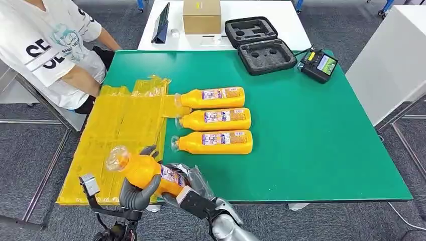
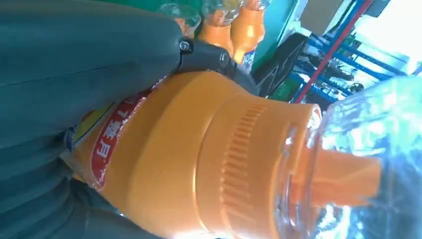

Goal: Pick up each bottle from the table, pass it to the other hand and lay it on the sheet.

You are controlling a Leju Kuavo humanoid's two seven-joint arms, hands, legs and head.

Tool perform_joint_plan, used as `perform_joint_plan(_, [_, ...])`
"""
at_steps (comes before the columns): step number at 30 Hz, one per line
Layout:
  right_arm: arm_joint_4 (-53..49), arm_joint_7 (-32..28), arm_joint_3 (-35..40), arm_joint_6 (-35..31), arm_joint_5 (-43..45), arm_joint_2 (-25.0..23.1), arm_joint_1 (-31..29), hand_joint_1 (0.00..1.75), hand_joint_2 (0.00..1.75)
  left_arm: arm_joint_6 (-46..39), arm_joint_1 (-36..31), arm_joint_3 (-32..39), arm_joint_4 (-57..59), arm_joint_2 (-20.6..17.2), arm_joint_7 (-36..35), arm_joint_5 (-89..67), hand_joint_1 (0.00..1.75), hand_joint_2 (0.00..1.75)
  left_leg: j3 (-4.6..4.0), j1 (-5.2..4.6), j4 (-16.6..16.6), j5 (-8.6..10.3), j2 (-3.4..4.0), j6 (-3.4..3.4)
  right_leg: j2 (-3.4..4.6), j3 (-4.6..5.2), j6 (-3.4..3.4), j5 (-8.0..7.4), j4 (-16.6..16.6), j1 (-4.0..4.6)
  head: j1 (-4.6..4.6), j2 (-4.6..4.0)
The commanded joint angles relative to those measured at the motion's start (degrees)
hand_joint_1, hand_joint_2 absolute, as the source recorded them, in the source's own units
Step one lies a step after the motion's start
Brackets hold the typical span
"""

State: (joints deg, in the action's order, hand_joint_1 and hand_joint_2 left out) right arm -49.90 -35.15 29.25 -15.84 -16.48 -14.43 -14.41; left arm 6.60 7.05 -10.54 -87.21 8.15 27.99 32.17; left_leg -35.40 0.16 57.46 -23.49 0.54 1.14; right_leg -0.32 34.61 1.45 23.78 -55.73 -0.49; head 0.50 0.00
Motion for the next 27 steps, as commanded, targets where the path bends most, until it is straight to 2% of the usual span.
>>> perform_joint_plan(1, [2.0, 1.7, 0.6, 0.4, -0.4, 0.1, -0.8, 1.75, 1.75, -3.9, -3.5, -5.0, 1.1, -0.8, 1.9, -5.7, 1.75, 1.75, 0.20, 0.04, 0.0, -0.06, -0.20, -0.06, -0.14, -0.26, -0.04, 0.11, 0.0, 0.03, 0.00, 0.00])
perform_joint_plan(5, [0.0, 1.3, 0.3, -1.0, -0.8, 0.3, -0.1, 1.75, 1.75, -5.1, -4.1, -5.8, 1.9, -1.3, 1.8, -7.7, 1.75, 1.75, 0.20, 0.05, 0.0, -0.07, -0.21, -0.07, -0.16, -0.27, -0.05, 0.12, 0.0, 0.05, 0.00, 0.00])
perform_joint_plan(6, [-0.5, 1.1, 0.1, -2.2, -1.1, 0.2, 0.1, 1.10, 1.75, -5.2, -4.1, -5.6, 2.0, -1.2, 1.7, -7.6, 1.75, 1.75, 0.18, 0.04, 0.0, -0.05, -0.21, -0.06, -0.16, -0.23, -0.04, 0.11, 0.0, 0.03, -0.02, 0.00])
perform_joint_plan(7, [-1.2, 1.0, -0.3, -2.6, -0.9, 0.1, 0.3, 0.05, 1.75, -5.4, -4.0, -5.2, 2.0, -1.0, 1.7, -7.4, 1.75, 1.75, 0.07, 0.02, 0.0, -0.02, -0.14, -0.04, -0.10, -0.10, -0.02, 0.05, 0.0, 0.01, -0.02, 0.00])
perform_joint_plan(9, [-3.5, 0.6, -0.1, -2.9, -0.8, 0.5, 0.9, 0.00, 1.75, -5.9, -3.9, -4.5, 1.7, -0.9, 1.7, -7.2, 1.75, 1.75, 0.12, 0.02, 0.0, -0.05, -0.12, -0.04, -0.09, -0.15, -0.03, 0.07, 0.0, 0.02, -0.02, 0.00])
perform_joint_plan(10, [-5.2, 0.5, 0.0, -2.8, -0.8, 0.8, 1.2, 0.00, 0.00, -6.3, -4.0, -4.1, 1.4, -0.9, 1.9, -7.6, 1.75, 1.75, 0.22, 0.03, 0.0, -0.10, -0.13, -0.06, -0.07, -0.25, -0.05, 0.12, 0.0, 0.03, -0.02, 0.00])
perform_joint_plan(16, [-18.7, 0.0, 0.1, 0.0, 1.9, 3.9, 3.9, 0.00, 0.00, -7.8, -4.6, -1.7, 0.6, -1.1, 2.4, -8.6, 1.75, 1.75, 0.14, 0.03, 0.0, -0.07, -0.16, -0.05, -0.11, -0.19, -0.03, 0.11, 0.0, 0.03, -0.02, 0.00])
perform_joint_plan(19, [-26.3, 0.6, -0.9, 4.4, 5.2, 5.7, 6.0, 0.00, 0.00, -9.0, -5.2, 0.0, 0.0, -1.4, 3.5, -9.7, 1.75, 1.75, 0.00, 0.01, 0.0, -0.02, -0.15, -0.03, -0.11, -0.05, -0.02, 0.05, 0.0, 0.01, -0.04, 0.00])
perform_joint_plan(21, [-31.5, -1.2, -2.4, 8.3, 9.8, 6.4, 7.5, 0.00, 0.00, -11.1, -5.8, 1.6, -1.1, -1.4, 5.1, -12.0, 1.75, 1.75, 0.03, 0.04, 0.0, -0.04, -0.13, -0.05, -0.10, -0.07, -0.03, 0.06, 0.0, 0.04, 0.00, 0.00])
perform_joint_plan(25, [-32.8, -0.6, -2.6, 8.8, 10.1, 6.6, 7.7, 0.00, 0.00, -11.1, -6.1, 2.0, -1.5, -1.6, 4.9, -12.1, 1.75, 1.75, 0.04, 0.03, 0.0, -0.03, -0.17, -0.04, -0.13, -0.09, -0.03, 0.07, 0.0, 0.02, -0.02, 0.00])
perform_joint_plan(27, [-34.2, -3.6, -4.6, 7.6, 12.9, 5.4, 7.7, 0.00, 0.00, -14.2, -7.1, 3.0, -1.5, -1.6, 6.5, -14.4, 1.75, 1.75, 0.12, 0.03, 0.0, -0.06, -0.16, -0.05, -0.12, -0.17, -0.03, 0.09, 0.0, 0.03, 0.00, 0.00])
